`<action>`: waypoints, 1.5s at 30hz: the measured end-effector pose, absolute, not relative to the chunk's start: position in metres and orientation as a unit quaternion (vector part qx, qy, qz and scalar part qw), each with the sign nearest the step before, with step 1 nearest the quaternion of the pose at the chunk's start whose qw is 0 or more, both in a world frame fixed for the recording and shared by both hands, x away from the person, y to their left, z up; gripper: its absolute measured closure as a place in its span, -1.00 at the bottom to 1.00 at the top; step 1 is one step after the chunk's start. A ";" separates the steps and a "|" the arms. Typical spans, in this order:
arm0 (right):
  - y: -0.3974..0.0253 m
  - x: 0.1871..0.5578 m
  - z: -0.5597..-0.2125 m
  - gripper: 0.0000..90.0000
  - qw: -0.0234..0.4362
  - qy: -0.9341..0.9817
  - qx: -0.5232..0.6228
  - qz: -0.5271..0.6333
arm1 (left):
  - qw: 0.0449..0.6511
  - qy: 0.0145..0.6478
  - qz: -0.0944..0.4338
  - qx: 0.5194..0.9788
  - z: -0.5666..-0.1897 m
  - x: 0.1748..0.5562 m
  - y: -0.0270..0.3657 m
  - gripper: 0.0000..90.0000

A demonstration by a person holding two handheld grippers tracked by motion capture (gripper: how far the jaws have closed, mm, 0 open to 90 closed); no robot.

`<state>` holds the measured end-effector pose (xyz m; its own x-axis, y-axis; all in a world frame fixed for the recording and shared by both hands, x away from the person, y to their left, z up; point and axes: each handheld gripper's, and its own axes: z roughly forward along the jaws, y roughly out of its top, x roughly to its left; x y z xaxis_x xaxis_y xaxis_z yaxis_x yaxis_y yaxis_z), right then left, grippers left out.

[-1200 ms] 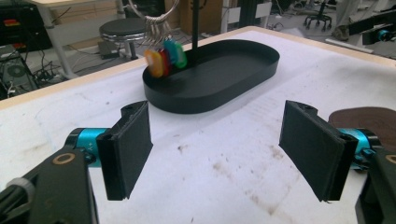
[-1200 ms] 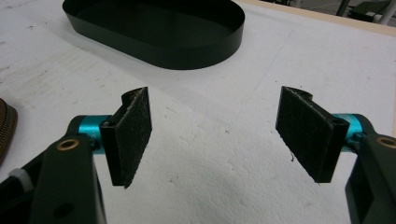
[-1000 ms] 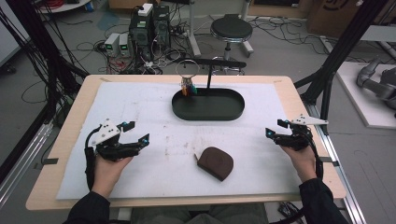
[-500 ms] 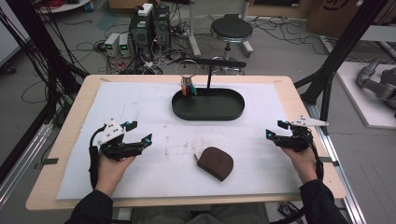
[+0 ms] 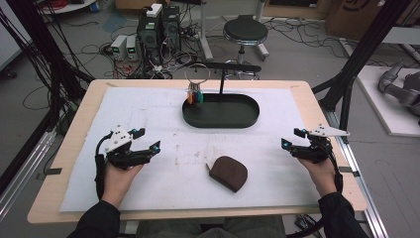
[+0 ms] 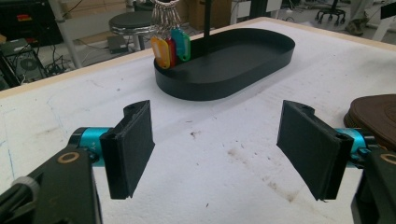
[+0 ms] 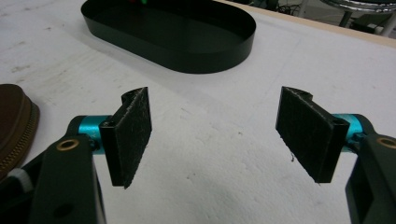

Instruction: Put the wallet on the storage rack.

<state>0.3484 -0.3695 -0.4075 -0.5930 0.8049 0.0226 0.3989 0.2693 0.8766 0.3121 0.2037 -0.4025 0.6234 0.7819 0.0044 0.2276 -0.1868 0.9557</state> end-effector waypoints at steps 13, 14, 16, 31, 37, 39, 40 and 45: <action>-0.346 0.332 -0.404 -0.39 0.189 0.775 0.356 0.488 | 0.526 0.339 0.261 0.735 -0.403 0.315 0.198 -0.39; -0.343 0.331 -0.404 -0.39 0.185 0.777 0.352 0.488 | 0.524 0.338 0.262 0.736 -0.402 0.315 0.197 -0.39; -0.337 0.330 -0.404 -0.38 0.177 0.781 0.349 0.487 | 0.524 0.336 0.262 0.737 -0.402 0.315 0.197 -0.39; -0.301 0.319 -0.411 -0.11 0.126 0.808 0.309 0.486 | 0.517 0.340 0.260 0.741 -0.405 0.316 0.197 -0.38; -0.290 0.318 -0.417 0.09 0.105 0.824 0.291 0.474 | 0.512 0.339 0.260 0.745 -0.406 0.316 0.196 -0.38; -0.285 0.317 -0.419 0.15 0.094 0.831 0.288 0.467 | 0.511 0.339 0.260 0.746 -0.406 0.316 0.195 -0.38; -0.283 0.318 -0.420 0.18 0.092 0.833 0.286 0.465 | 0.511 0.339 0.260 0.746 -0.407 0.316 0.195 -0.38; -0.274 0.319 -0.426 0.23 0.081 0.843 0.288 0.447 | 0.506 0.339 0.258 0.750 -0.408 0.316 0.195 -0.38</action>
<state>0.3191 -0.2735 -0.4260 -0.8212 0.5579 0.1202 0.4121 0.4340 0.8012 0.3160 0.1947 -0.4080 0.6370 0.7697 0.0425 0.2482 -0.2570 0.9340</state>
